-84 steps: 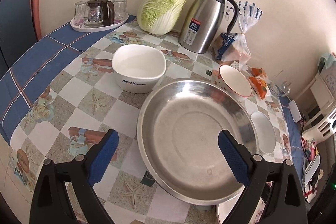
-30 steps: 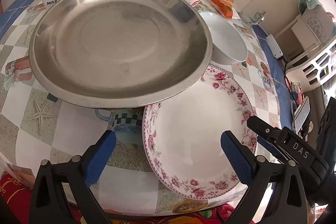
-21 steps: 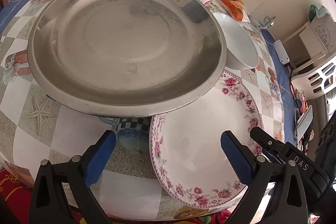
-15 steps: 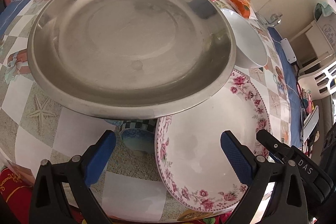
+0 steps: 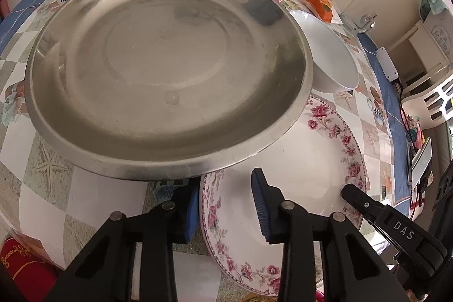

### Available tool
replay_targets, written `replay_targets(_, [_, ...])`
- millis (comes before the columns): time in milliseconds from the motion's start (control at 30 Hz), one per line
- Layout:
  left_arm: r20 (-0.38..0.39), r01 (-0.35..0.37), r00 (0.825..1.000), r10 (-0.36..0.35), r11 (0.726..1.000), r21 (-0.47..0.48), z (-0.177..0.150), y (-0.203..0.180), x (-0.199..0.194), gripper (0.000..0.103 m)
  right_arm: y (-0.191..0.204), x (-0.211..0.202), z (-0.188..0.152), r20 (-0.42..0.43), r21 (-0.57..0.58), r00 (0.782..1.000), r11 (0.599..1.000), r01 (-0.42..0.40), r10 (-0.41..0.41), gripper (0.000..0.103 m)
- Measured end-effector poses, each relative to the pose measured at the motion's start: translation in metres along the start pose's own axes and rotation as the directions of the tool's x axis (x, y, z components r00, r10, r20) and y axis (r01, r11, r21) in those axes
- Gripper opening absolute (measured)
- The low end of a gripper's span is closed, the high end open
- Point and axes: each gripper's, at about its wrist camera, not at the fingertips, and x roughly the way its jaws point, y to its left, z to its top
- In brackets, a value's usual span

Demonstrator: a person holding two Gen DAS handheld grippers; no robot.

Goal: Organize plates and bowls

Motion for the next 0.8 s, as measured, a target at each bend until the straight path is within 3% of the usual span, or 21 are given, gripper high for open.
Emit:
replay_targets(200, [0.017, -0.017, 1.000, 0.017, 1.000, -0.007, 0.002, 0.001, 0.002, 0.025, 0.000, -0.001, -0.002, -0.006, -0.009, 1.000, 1.000, 0.005, -0.006, 0.016])
replay_targets(800, [-0.035, 0.053, 0.998, -0.050, 0.993, 0.103, -0.007, -0.023, 0.008, 0.024, -0.032, -0.009, 0.001, 0.005, 0.089, 1.000, 0.996, -0.017, 0.016, 0.016])
